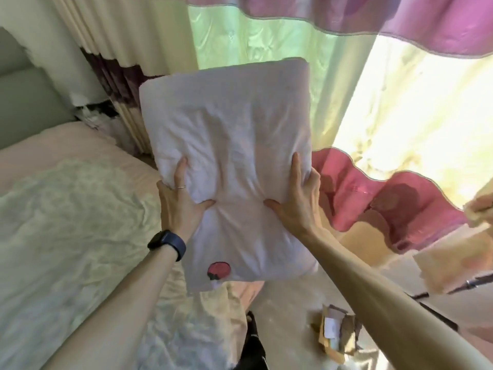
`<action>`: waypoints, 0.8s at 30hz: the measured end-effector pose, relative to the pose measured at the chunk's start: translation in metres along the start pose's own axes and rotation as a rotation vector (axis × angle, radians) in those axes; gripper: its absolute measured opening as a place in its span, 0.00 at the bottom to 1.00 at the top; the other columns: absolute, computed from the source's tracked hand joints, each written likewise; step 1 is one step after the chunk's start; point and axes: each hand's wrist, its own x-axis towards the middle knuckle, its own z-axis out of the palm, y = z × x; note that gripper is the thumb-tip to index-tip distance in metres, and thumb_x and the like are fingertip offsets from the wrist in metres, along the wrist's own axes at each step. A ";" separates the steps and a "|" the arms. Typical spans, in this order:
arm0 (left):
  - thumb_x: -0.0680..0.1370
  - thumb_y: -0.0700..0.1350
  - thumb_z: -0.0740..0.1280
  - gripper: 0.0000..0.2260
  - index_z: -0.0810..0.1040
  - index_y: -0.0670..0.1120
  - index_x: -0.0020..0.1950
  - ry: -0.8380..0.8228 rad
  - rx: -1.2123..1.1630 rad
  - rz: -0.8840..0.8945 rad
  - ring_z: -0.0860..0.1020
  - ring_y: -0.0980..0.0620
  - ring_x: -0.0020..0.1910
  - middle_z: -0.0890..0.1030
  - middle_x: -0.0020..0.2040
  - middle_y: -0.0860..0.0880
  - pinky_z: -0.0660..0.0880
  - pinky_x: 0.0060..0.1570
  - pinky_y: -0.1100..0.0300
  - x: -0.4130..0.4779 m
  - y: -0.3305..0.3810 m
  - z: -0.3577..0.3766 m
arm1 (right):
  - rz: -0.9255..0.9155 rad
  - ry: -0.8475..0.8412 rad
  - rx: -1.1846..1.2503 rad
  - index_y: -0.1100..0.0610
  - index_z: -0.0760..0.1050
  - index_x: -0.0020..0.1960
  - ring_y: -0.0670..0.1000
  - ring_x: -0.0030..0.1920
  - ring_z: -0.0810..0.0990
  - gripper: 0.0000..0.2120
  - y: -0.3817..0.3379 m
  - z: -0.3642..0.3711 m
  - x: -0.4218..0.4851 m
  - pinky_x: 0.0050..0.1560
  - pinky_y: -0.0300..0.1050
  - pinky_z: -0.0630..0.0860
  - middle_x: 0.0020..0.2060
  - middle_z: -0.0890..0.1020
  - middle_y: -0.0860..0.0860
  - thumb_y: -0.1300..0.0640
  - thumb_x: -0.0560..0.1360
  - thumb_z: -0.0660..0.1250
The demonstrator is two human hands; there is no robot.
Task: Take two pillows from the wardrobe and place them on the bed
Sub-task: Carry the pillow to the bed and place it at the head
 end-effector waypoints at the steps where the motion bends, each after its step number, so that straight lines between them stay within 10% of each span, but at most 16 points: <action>1: 0.63 0.50 0.82 0.52 0.50 0.66 0.75 0.021 0.011 -0.010 0.69 0.45 0.46 0.61 0.54 0.47 0.72 0.47 0.55 0.019 -0.001 0.002 | -0.028 -0.005 0.001 0.47 0.40 0.80 0.64 0.63 0.65 0.61 -0.003 0.009 0.023 0.66 0.60 0.67 0.64 0.61 0.64 0.48 0.63 0.81; 24: 0.64 0.55 0.81 0.49 0.51 0.68 0.74 0.468 0.316 -0.503 0.74 0.40 0.44 0.61 0.54 0.48 0.78 0.43 0.45 0.256 0.024 0.120 | -0.482 -0.359 0.220 0.47 0.42 0.80 0.63 0.63 0.64 0.58 0.022 0.173 0.405 0.66 0.61 0.66 0.66 0.61 0.66 0.49 0.65 0.80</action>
